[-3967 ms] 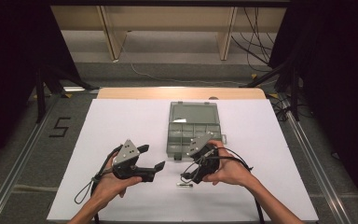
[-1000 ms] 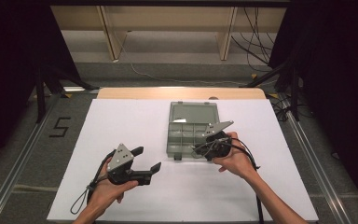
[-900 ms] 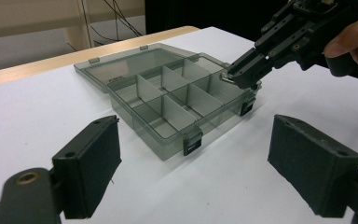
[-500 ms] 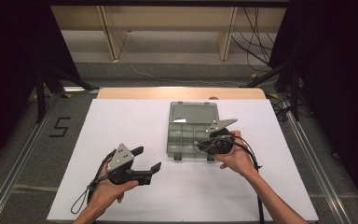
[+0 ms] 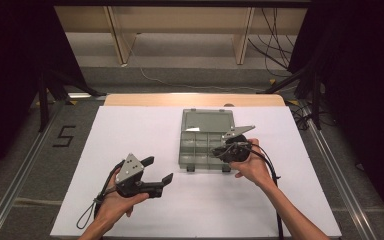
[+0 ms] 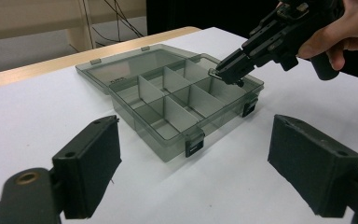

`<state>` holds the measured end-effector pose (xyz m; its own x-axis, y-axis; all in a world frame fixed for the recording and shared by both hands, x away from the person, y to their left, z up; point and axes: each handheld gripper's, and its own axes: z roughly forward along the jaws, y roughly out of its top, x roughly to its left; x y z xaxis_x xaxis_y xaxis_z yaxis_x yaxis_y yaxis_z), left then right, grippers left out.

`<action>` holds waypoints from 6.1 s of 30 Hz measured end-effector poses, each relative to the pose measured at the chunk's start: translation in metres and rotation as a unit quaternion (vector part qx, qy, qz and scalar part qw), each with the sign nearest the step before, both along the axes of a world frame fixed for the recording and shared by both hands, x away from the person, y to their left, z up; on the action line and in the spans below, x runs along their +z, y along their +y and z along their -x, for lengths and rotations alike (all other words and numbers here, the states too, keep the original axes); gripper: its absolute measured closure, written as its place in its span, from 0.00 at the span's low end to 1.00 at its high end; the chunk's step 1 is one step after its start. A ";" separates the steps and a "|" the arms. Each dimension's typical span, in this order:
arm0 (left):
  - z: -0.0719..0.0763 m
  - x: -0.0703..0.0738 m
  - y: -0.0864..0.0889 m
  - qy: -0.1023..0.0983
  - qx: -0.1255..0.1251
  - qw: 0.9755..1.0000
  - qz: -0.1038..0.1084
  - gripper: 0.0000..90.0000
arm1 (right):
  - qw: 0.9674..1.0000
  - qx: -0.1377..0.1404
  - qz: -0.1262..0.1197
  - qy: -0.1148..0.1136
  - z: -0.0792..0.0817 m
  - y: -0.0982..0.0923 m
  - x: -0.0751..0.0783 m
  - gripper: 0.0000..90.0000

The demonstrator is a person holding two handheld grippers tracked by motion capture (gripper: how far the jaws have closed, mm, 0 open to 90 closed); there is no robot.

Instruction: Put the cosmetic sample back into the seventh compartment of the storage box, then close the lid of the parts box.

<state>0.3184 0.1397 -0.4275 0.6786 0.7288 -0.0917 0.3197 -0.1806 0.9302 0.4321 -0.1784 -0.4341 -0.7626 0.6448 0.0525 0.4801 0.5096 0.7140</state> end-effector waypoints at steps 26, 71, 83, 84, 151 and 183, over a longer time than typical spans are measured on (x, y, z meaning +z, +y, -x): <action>0.000 0.000 0.000 0.005 0.002 1.000 -0.001 0.18 | 0.999 -0.023 -0.006 0.027 -0.007 -0.006 -0.009 0.78; -0.031 -0.010 -0.014 0.054 0.006 0.999 0.006 0.18 | 0.996 -0.050 -0.070 -0.009 -0.015 -0.065 0.013 0.29; -0.045 -0.017 -0.021 0.064 0.001 0.998 -0.010 0.18 | 0.995 -0.067 -0.080 -0.006 -0.019 -0.078 0.012 0.27; -0.046 -0.018 -0.021 0.063 0.004 0.998 -0.013 0.18 | 0.994 -0.072 -0.078 -0.006 -0.020 -0.079 0.012 0.27; -0.118 -0.040 -0.054 0.205 0.025 0.975 -0.086 0.71 | 0.989 -0.115 -0.093 0.024 -0.052 -0.092 0.004 0.25; -0.118 -0.039 -0.053 0.218 0.022 0.972 -0.086 0.76 | 0.981 -0.143 -0.063 0.114 -0.121 -0.065 0.000 0.25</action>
